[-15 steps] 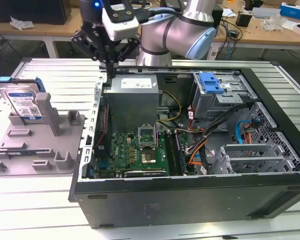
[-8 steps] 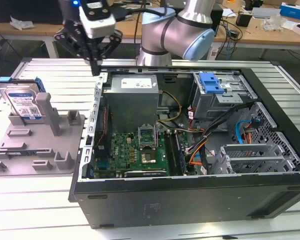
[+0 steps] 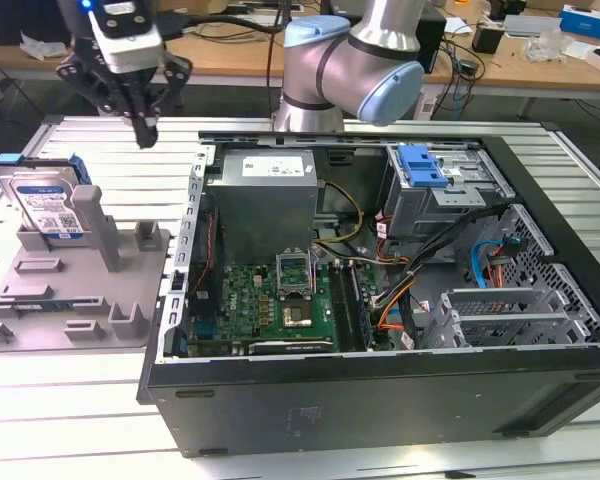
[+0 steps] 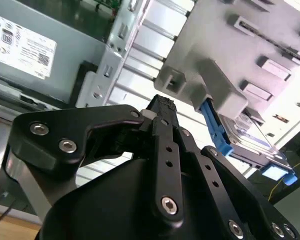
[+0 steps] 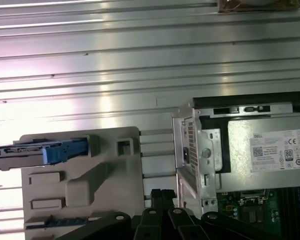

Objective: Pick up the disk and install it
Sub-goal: 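Reach for the disk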

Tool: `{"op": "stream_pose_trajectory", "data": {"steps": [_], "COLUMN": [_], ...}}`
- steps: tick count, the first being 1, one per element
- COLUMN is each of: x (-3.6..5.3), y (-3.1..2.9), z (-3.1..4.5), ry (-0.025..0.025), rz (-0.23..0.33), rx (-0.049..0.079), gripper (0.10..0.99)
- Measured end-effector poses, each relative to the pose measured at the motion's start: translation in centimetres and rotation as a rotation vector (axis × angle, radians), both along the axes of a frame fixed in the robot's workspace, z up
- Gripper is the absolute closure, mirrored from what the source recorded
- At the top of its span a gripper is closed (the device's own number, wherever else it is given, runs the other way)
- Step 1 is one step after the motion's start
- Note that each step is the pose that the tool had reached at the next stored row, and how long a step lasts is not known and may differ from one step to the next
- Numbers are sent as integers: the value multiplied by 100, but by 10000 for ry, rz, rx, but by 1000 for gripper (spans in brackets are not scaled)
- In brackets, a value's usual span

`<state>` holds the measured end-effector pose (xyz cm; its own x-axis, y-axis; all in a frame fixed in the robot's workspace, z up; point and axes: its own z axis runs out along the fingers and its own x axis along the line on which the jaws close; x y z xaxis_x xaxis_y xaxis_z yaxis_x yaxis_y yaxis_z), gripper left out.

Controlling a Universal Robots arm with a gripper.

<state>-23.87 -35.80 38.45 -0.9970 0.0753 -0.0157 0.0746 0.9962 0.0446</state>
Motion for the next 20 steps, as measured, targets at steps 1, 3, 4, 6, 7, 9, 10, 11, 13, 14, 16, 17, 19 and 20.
{"op": "stream_pose_trajectory", "data": {"steps": [1,3,4,6,7,9,10,11,13,14,16,17,19,20], "x": [-38,-180,-217,-293,-339,-442,-502,-546,-704,-753,-930,-1015,-1105,-1113], "y": [19,96,117,156,174,208,226,238,278,290,330,346,358,359], "z": [-4,-20,-24,-32,-37,-47,-51,-55,-67,-71,-83,-88,-90,-91], "ry": [1,2,4,6,5,5,6,6,7,8,12,17,37,49], "rz": [3,2,-1,2,0,2,0,-1,-1,-1,0,1,-1,0], "rx": [-1,-1,-1,-3,-2,-1,-1,-1,-1,-1,-1,-1,-1,-1], "gripper": [980,980,980,980,980,980,980,980,980,980,980,980,980,980]}}
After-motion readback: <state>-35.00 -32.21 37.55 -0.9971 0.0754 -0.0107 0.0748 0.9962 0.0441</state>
